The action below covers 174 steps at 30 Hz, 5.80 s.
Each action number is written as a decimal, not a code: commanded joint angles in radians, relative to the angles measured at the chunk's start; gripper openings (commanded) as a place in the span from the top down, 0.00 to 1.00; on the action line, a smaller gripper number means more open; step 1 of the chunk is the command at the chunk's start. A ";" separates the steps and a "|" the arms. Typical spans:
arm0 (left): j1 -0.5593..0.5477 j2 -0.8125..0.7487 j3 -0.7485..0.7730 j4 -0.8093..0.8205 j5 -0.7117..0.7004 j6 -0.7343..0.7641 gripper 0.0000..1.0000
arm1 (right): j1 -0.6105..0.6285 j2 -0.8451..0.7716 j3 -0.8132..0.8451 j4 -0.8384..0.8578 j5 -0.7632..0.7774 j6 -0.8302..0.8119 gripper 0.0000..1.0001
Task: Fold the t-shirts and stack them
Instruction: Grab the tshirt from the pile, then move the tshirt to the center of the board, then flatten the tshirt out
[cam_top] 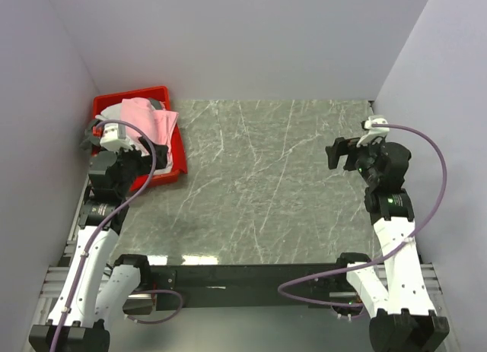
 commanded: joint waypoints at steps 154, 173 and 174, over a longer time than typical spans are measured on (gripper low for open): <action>-0.388 0.076 0.044 0.000 0.021 0.231 0.25 | 0.565 0.909 0.252 -0.213 -0.256 -0.154 0.73; -0.387 0.064 0.033 0.026 0.077 0.227 0.25 | 0.500 0.766 0.669 -0.718 -0.179 -0.542 1.00; -0.387 0.064 0.033 0.028 0.074 0.227 0.25 | 0.500 0.757 0.685 -0.724 -0.161 -0.551 1.00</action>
